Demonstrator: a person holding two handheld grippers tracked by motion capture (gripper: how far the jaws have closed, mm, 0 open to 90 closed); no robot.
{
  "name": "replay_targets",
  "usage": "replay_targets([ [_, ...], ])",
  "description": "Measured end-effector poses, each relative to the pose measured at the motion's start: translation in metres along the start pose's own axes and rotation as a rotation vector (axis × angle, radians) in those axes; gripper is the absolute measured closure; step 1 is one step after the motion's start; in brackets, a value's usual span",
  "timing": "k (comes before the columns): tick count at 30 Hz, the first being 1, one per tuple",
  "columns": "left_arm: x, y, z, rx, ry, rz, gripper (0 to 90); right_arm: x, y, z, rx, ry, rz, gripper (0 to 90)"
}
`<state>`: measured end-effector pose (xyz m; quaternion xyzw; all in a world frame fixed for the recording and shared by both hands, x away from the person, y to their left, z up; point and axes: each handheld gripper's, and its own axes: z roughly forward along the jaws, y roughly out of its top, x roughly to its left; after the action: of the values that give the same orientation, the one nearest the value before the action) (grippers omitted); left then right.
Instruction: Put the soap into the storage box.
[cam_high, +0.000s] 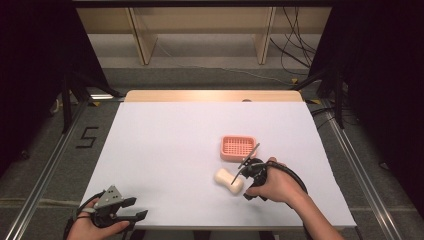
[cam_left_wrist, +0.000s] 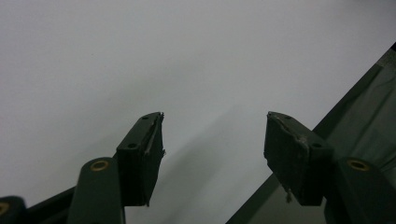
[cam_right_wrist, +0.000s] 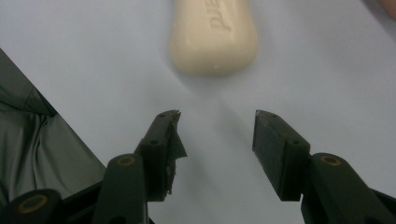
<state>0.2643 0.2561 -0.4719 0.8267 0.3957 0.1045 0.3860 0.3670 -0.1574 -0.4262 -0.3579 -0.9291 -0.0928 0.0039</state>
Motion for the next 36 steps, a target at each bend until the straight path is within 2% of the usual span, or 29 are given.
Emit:
replay_targets([
  [1,0.001,0.000,0.000,-0.002,0.004,0.020,37.0,0.001,0.005,0.000,0.000,-0.008,-0.006,50.4],
  [2,0.001,0.000,0.000,-0.002,0.004,0.019,36.9,0.000,0.007,0.000,-0.002,-0.019,-0.026,50.3],
  [5,0.001,0.000,0.000,-0.002,0.003,0.018,36.9,0.003,0.015,-0.001,-0.003,-0.024,-0.011,48.4],
  [6,0.001,0.000,0.000,-0.002,0.005,0.018,36.9,0.001,0.017,0.000,-0.012,-0.029,-0.049,47.4],
  [7,0.001,0.000,0.000,-0.002,0.005,0.018,36.9,0.001,0.017,0.000,-0.012,-0.029,-0.049,47.4],
  [8,0.001,0.000,0.000,-0.003,0.006,0.017,36.9,0.002,0.020,-0.001,0.003,-0.038,-0.024,47.4],
  [9,-0.001,-0.001,0.000,-0.011,0.002,-0.007,36.8,0.002,0.026,-0.001,-0.007,-0.038,-0.050,47.3],
  [10,0.000,-0.001,0.000,0.003,0.015,0.000,36.8,0.001,0.028,-0.001,-0.017,-0.041,-0.064,47.3],
  [11,-0.001,-0.002,0.000,-0.018,0.007,-0.011,36.7,0.002,0.030,-0.002,-0.011,-0.039,-0.059,47.3],
  [12,-0.001,-0.002,0.000,-0.015,0.004,-0.013,36.7,0.002,0.033,-0.002,-0.006,-0.039,-0.051,47.3],
  [13,0.000,-0.002,-0.002,-0.011,0.010,0.012,36.6,0.002,0.035,-0.001,-0.015,-0.038,-0.055,47.3],
  [14,-0.001,-0.002,-0.002,-0.009,0.004,-0.006,36.6,0.002,0.038,-0.002,-0.017,-0.036,-0.070,47.2],
  [15,-0.001,-0.003,-0.002,-0.012,0.004,-0.009,36.6,0.004,0.041,-0.002,-0.015,-0.035,-0.056,47.1],
  [16,-0.001,-0.003,-0.002,-0.009,0.024,-0.008,36.6,0.005,0.043,-0.002,-0.014,-0.028,-0.048,47.0],
  [17,-0.001,-0.003,-0.003,-0.002,0.015,-0.010,36.5,0.004,0.045,-0.002,-0.010,-0.034,-0.064,46.9],
  [18,-0.001,-0.004,-0.003,-0.024,0.008,-0.005,36.5,0.003,0.048,-0.001,-0.012,-0.040,-0.089,46.8],
  [20,-0.001,-0.004,-0.004,-0.017,0.009,-0.003,36.4,0.004,0.053,0.001,-0.014,-0.037,-0.103,46.6],
  [21,-0.002,-0.005,-0.004,-0.020,0.010,-0.024,36.4,0.007,0.055,0.002,-0.002,-0.031,-0.068,46.4],
  [22,-0.001,-0.006,-0.005,-0.013,0.033,-0.015,36.4,0.006,0.057,0.003,-0.009,-0.032,-0.089,46.3],
  [23,-0.002,-0.007,-0.006,-0.011,0.027,-0.020,36.4,0.008,0.060,0.004,-0.002,-0.022,-0.084,46.2],
  [24,0.001,-0.006,-0.006,-0.013,0.035,0.018,36.4,0.008,0.062,0.004,-0.007,-0.012,-0.104,46.1],
  [26,0.000,-0.008,-0.008,-0.009,0.026,-0.005,36.4,0.011,0.065,0.006,0.009,-0.007,-0.078,45.9],
  [27,-0.001,-0.008,-0.009,-0.012,0.026,-0.012,36.4,0.009,0.067,0.008,0.005,-0.005,-0.106,45.9],
  [30,-0.001,-0.010,-0.010,-0.020,0.029,-0.026,36.3,0.009,0.072,0.012,0.021,-0.011,-0.104,45.8],
  [31,0.001,-0.010,-0.010,-0.014,0.046,0.006,36.3,0.009,0.074,0.013,0.029,-0.008,-0.105,45.5],
  [32,-0.001,-0.011,-0.010,-0.024,0.036,-0.024,36.3,0.009,0.076,0.015,0.026,-0.009,-0.116,45.3],
  [36,-0.001,-0.012,-0.012,-0.023,0.033,-0.026,36.3,0.009,0.080,0.019,0.052,-0.019,-0.117,44.8],
])
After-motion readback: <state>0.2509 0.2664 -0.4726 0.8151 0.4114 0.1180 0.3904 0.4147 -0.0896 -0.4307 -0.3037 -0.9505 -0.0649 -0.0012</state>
